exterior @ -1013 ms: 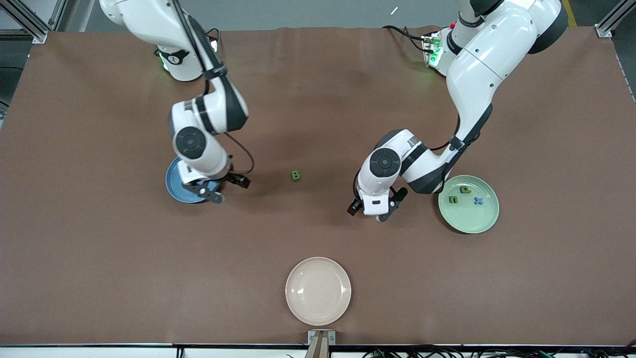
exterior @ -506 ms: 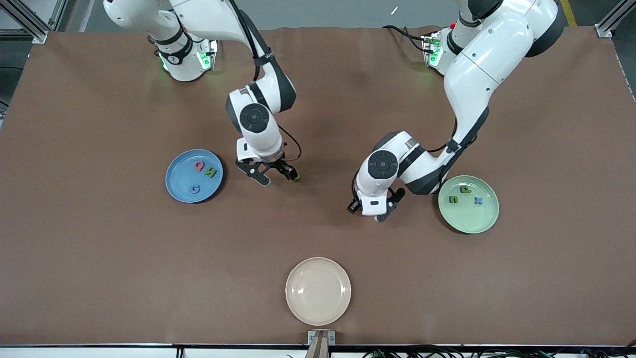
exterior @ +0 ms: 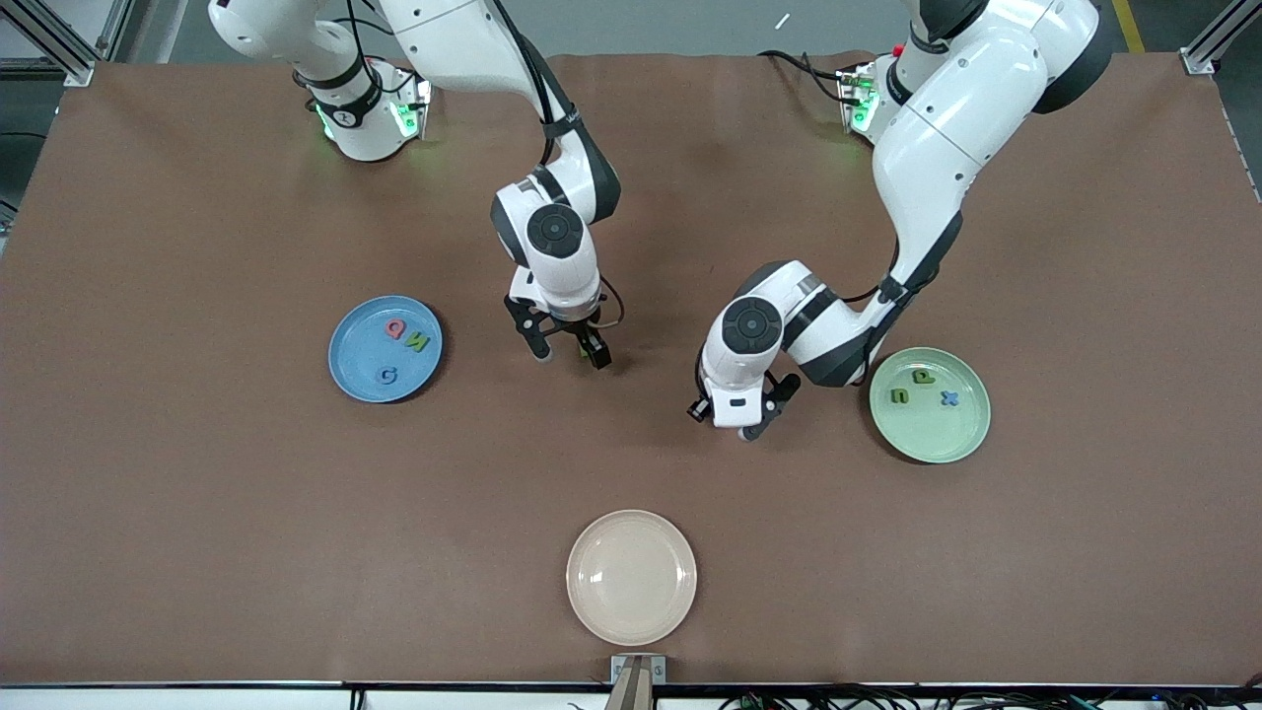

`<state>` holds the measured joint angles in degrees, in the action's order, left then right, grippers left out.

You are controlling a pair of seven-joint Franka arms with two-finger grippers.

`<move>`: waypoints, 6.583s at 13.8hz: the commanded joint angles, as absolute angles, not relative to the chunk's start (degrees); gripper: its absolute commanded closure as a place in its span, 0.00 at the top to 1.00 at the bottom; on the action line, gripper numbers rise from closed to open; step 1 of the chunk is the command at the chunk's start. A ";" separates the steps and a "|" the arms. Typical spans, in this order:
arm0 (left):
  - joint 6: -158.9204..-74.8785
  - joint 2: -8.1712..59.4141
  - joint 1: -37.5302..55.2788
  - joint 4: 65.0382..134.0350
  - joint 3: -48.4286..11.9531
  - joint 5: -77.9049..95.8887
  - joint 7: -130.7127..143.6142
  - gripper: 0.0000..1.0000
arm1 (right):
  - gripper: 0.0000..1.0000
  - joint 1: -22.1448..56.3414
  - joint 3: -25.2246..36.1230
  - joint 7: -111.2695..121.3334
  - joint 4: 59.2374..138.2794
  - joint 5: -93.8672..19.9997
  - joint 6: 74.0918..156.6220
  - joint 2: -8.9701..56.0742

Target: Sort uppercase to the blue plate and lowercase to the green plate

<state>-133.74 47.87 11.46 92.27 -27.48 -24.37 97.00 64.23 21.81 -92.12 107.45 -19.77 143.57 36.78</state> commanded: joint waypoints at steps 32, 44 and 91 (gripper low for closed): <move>-130.69 37.61 -29.97 108.54 -39.46 -32.42 59.77 0.01 | 0.00 54.15 22.41 -79.84 101.68 -20.13 118.68 30.60; -133.07 40.08 -31.46 108.72 -39.20 -36.47 59.77 0.03 | 0.00 51.43 39.29 -38.52 130.16 -17.84 134.63 19.16; -116.72 20.40 -13.62 97.73 -19.42 -2.64 13.11 1.00 | 1.00 28.48 42.45 12.56 76.74 -10.55 89.56 23.82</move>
